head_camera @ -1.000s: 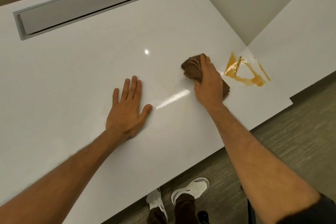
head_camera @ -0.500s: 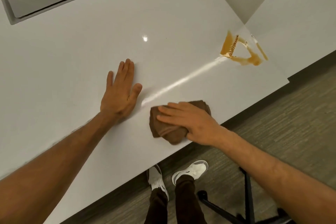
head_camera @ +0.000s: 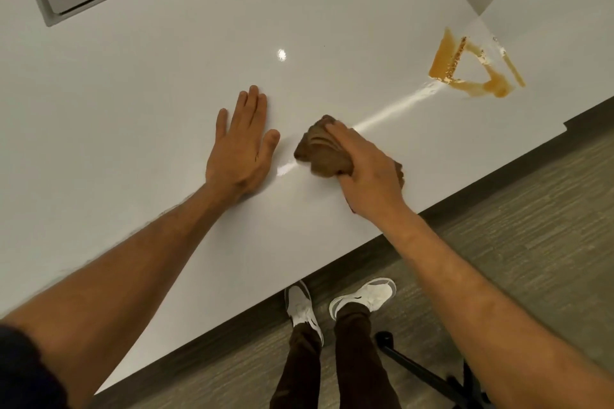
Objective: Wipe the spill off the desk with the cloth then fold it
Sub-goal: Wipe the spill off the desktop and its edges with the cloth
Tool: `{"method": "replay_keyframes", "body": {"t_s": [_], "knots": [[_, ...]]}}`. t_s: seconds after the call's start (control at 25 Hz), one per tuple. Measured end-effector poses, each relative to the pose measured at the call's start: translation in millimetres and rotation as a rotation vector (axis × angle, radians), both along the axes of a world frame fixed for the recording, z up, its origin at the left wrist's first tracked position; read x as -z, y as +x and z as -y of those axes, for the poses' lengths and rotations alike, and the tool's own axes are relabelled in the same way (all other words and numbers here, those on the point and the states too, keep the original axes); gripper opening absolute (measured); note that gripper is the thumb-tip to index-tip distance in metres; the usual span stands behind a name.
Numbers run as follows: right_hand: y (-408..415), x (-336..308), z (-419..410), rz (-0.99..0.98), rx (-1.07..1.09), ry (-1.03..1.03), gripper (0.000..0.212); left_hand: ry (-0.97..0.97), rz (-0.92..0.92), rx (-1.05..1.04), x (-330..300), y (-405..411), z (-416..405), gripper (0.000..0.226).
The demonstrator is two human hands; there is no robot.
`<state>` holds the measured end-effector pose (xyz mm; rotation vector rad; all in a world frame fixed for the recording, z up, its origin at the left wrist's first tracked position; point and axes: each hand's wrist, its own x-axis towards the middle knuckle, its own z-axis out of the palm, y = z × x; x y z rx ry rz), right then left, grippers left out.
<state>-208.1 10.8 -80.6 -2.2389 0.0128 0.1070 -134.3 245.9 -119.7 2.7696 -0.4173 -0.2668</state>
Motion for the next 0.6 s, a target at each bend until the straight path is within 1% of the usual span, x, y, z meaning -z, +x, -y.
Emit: {"method": "replay_keyframes", "body": {"t_s": [0.08, 0.2, 0.28, 0.36, 0.4, 0.44, 0.48, 0.52, 0.56, 0.6], "knots": [[2.5, 9.6, -28.8, 0.018, -0.278, -0.089, 0.074, -0.078, -0.009, -0.014, -0.5, -0.6, -0.5, 0.067], [-16.7, 16.6, -38.5, 0.081, -0.599, -0.084, 0.080, -0.212, -0.038, -0.038, -2.2, -0.2, -3.6, 0.069], [-33.5, 13.9, -33.7, 0.079, -0.771, -0.065, 0.080, -0.215, -0.043, -0.040, -3.3, -0.7, -4.8, 0.071], [-51.2, 12.0, -22.0, 0.011, -0.917, -0.021, 0.077, -0.191, -0.041, -0.021, -3.1, -1.5, -5.4, 0.071], [-61.2, 11.8, -13.1, -0.036, -0.950, 0.005, 0.074, -0.189, -0.040, -0.004, -3.6, -2.2, -5.4, 0.071], [-70.8, 10.6, -2.8, -0.090, -0.929, 0.042, 0.070, -0.193, -0.043, 0.018, -5.3, -2.8, -5.3, 0.071], [-79.6, 8.2, 8.4, -0.167, -0.847, 0.095, 0.066, -0.203, -0.050, 0.041, -6.9, -3.3, -5.4, 0.071], [-86.4, 2.7, 20.1, -0.265, -0.725, 0.190, 0.064, -0.214, -0.058, 0.065, -8.9, -4.3, -5.5, 0.072], [-91.5, -5.8, 31.2, -0.363, -0.577, 0.335, 0.060, -0.222, -0.062, 0.092, -10.8, -7.4, -5.2, 0.073], [-93.9, -16.3, 43.1, -0.416, -0.399, 0.491, 0.057, -0.232, -0.057, 0.124, -11.8, -10.6, -2.7, 0.074]]}}
